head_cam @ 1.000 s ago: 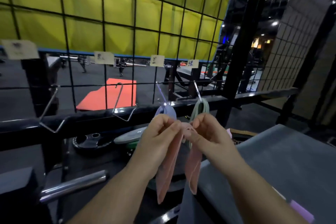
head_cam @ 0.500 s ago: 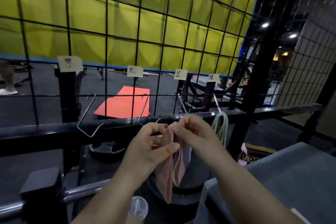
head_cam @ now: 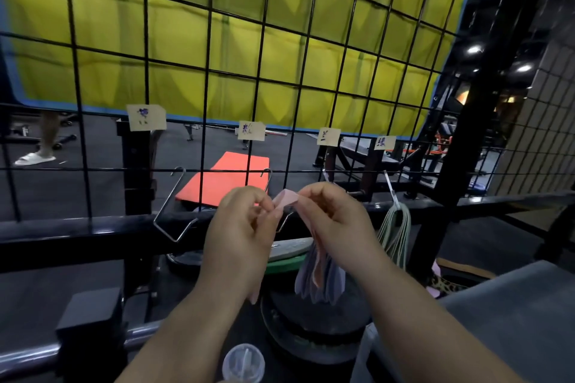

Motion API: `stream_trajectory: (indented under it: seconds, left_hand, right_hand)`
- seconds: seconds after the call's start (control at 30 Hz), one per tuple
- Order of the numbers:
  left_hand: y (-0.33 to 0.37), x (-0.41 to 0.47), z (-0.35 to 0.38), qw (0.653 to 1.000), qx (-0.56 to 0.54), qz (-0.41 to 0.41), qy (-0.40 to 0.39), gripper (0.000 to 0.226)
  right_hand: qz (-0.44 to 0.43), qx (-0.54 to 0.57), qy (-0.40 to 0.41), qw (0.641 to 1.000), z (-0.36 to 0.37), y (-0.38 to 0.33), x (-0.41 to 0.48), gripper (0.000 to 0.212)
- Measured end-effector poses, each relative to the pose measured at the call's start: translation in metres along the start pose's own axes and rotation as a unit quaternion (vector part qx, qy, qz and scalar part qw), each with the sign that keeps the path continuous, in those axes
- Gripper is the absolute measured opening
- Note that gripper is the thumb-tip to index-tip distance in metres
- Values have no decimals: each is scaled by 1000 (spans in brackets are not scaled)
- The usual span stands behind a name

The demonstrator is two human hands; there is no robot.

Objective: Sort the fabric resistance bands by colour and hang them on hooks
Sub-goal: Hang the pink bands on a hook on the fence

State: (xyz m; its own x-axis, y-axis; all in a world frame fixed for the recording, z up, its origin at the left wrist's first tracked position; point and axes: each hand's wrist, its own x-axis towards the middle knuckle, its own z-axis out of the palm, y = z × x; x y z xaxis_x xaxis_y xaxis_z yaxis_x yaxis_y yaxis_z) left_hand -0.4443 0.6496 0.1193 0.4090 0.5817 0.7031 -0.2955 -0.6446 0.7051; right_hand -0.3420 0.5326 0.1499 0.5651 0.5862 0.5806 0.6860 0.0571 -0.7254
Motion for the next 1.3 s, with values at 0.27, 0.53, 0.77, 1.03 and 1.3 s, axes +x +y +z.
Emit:
stream_trajectory:
  seconds: [0.27,0.53,0.77,1.03,1.3]
  left_hand:
    - [-10,5,6,988,144,50,13,22]
    - [-20,3,12,978,183,101,-2,28]
    - [-16,-2,13,968,227,102,-19,16]
    - [-13,0,10,990,130,53,-20,15]
    - [-2,-13,5,970,-155,-185,-27,14]
  right_hand:
    - [8,-104,16,994,8,9,8,7]
    - [39,-165,17,985,14,12,14,4]
    - [43,-178,-5,983,14,10,16,8]
    - [72,-93,-9,993,12,8,15,5]
    - [78,32,-65,994,15,5,4,8]
